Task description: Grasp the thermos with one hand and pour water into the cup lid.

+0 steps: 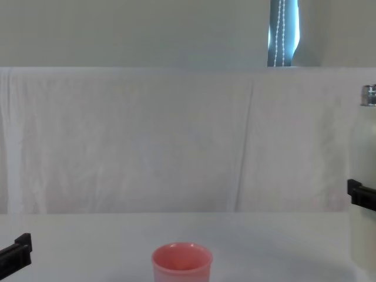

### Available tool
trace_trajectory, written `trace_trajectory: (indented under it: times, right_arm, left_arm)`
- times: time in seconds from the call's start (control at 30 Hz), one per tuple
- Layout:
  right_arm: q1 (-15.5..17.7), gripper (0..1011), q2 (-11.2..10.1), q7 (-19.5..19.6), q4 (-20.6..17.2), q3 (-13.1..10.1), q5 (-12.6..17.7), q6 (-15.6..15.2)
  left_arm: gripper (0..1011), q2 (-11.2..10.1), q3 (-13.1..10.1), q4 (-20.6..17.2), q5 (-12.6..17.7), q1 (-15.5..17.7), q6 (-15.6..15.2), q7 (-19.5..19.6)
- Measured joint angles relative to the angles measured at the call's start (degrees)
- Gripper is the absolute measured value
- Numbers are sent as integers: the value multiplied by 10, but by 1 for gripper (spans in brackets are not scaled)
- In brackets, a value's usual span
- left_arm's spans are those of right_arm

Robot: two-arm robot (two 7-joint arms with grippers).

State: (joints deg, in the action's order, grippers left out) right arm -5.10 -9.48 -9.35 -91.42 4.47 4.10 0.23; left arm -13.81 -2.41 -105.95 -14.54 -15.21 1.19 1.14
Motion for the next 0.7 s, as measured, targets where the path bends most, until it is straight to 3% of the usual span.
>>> trace_trajectory:
  times: [0.7]
  right_arm:
    - [35,958,3,-4,6,-21,42,41]
  left_arm:
    - [1001,0,0,0,0,0,0,0]
